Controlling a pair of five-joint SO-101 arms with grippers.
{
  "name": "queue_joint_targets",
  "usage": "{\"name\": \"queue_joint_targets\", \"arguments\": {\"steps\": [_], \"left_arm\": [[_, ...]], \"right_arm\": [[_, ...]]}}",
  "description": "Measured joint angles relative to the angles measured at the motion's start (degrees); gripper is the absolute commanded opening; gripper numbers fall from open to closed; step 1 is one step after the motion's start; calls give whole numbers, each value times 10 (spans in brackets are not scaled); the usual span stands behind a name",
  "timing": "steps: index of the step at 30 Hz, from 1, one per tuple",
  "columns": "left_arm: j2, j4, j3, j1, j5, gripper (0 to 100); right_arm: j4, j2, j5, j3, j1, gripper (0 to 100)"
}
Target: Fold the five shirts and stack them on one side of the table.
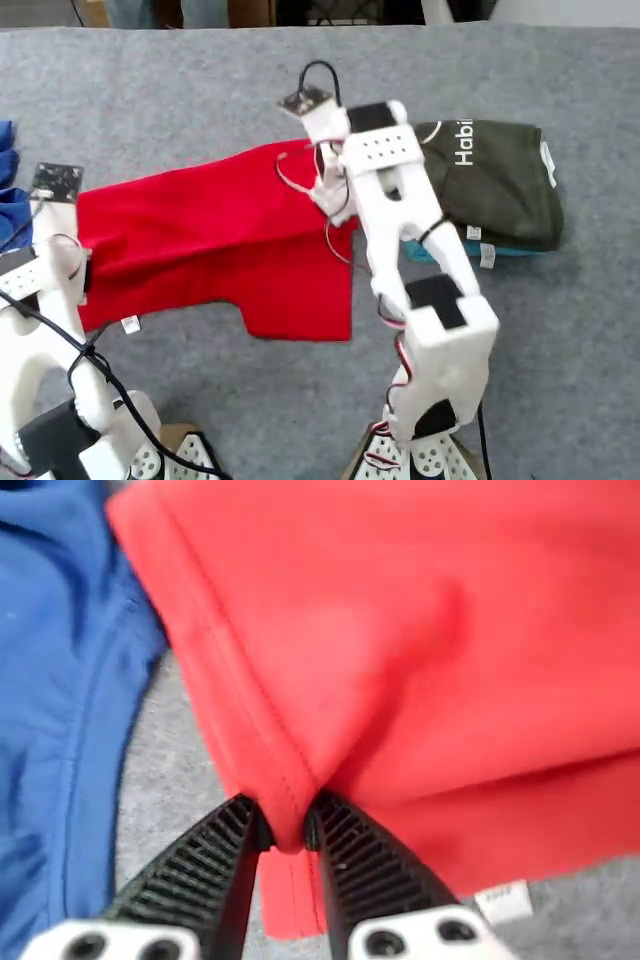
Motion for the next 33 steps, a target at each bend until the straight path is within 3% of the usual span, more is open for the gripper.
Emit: {"name": "queue_joint_targets", "arguments": {"steps": [10, 25, 27, 31, 33], "left_arm": [[0, 33, 7, -40, -38, 28], [0, 114, -4, -68, -58, 30], [0, 114, -4, -69, -58, 45], [0, 117, -6, -71, -58, 186], [0, 117, -7, -79, -57, 188]], "right_arm": [[-106, -162, -1, 270, 0, 14], [-171, -221, -12, 391, 0, 19], [-180, -221, -12, 395, 0, 52], [-183, -222, -12, 396, 0, 208], [-181, -222, -22, 396, 1, 261]]}}
